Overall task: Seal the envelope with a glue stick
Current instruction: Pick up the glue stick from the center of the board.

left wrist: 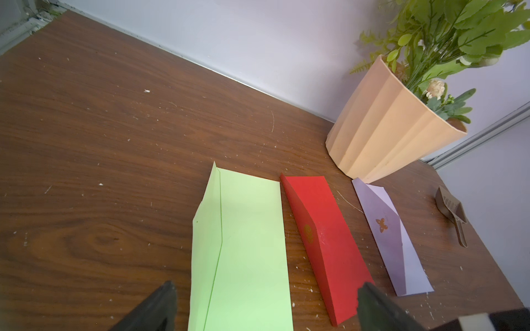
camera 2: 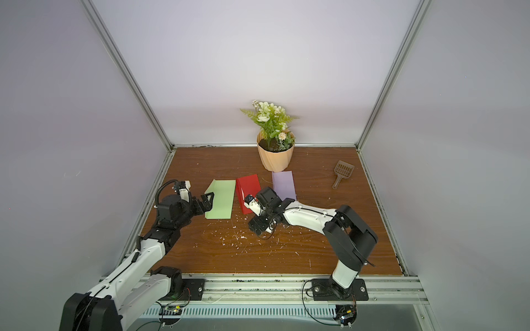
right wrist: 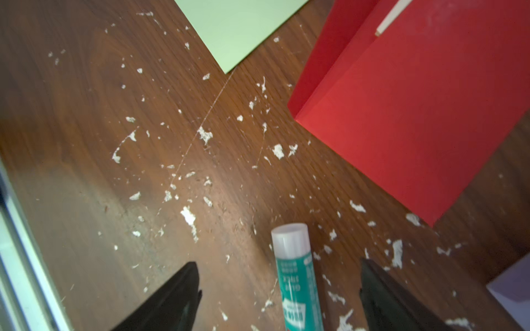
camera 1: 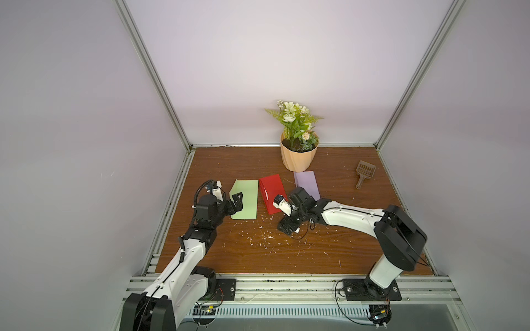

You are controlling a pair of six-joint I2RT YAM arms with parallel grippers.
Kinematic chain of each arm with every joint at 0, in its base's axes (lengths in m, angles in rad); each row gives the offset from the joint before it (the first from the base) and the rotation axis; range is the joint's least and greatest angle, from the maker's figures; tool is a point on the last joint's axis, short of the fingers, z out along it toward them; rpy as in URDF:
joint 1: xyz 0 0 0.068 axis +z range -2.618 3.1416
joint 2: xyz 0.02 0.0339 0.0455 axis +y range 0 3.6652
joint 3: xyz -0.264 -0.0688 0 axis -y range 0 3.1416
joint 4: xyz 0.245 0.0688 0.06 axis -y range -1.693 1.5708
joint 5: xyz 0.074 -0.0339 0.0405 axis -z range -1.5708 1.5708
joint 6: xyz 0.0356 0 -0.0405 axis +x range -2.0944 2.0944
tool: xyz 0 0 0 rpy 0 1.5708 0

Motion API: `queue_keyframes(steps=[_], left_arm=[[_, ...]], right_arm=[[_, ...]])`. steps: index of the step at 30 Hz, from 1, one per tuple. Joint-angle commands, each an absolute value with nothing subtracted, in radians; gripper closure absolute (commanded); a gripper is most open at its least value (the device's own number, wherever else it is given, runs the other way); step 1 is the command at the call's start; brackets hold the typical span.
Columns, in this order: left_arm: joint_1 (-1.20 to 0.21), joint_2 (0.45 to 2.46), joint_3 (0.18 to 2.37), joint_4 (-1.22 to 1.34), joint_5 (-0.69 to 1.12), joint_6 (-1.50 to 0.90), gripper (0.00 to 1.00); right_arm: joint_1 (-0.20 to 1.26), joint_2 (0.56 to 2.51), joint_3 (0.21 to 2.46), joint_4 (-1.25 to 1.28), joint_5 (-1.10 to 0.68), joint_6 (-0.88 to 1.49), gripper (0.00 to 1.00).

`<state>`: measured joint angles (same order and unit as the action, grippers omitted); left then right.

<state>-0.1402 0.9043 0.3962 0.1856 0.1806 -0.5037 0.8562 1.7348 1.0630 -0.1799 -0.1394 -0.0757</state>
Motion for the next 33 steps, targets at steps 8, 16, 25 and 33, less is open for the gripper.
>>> queue_keyframes(steps=[8, 16, 25, 33], left_arm=[[-0.15, 0.84, 0.39, 0.138, 0.187, -0.527, 0.0], [-0.15, 0.839, 0.376, 0.152, 0.185, -0.535, 0.0], [-0.15, 0.83, 0.378, 0.143, 0.184, -0.535, 0.0], [-0.15, 0.822, 0.406, 0.11, 0.206, -0.519, 0.0]], right_arm=[[0.911, 1.846, 1.218, -0.46, -0.008, -0.096, 0.25], [0.939, 1.928, 1.307, -0.585, 0.091, -0.061, 0.36], [0.954, 2.001, 1.385, -0.668, 0.134, -0.032, 0.56], [0.927, 1.985, 1.402, -0.648, 0.096, 0.046, 0.75]])
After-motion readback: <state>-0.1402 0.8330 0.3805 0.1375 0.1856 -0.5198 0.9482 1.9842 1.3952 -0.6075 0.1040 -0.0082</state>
